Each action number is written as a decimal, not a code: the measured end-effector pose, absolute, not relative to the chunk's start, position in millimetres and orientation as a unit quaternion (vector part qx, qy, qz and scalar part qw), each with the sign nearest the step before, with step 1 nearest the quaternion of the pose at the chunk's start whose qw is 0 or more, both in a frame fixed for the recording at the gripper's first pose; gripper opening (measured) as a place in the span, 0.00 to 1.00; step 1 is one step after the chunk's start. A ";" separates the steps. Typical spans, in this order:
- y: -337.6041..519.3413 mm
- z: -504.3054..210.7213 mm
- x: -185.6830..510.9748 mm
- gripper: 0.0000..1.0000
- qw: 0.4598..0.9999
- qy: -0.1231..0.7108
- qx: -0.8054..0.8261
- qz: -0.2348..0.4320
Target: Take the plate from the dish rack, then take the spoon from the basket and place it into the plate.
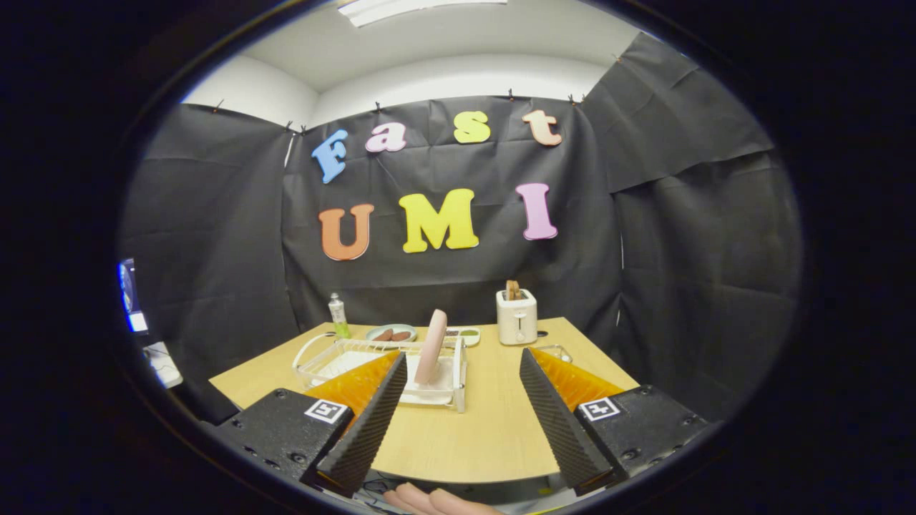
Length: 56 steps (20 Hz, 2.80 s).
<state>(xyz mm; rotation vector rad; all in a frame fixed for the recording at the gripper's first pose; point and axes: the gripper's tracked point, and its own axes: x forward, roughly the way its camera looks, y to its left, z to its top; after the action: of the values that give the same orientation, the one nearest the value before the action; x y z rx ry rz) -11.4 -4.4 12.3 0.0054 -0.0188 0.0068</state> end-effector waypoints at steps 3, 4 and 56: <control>-4.7 11.9 -6.2 1.00 1.000 -0.004 0.003 0.000; -2.6 13.6 -3.8 1.00 1.000 -0.001 0.002 0.001; 35.0 20.7 304.2 0.15 0.843 0.481 -0.115 -0.213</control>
<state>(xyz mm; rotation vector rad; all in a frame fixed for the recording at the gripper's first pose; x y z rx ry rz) 304.2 35.0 20.7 -0.2435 1.0164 -0.4495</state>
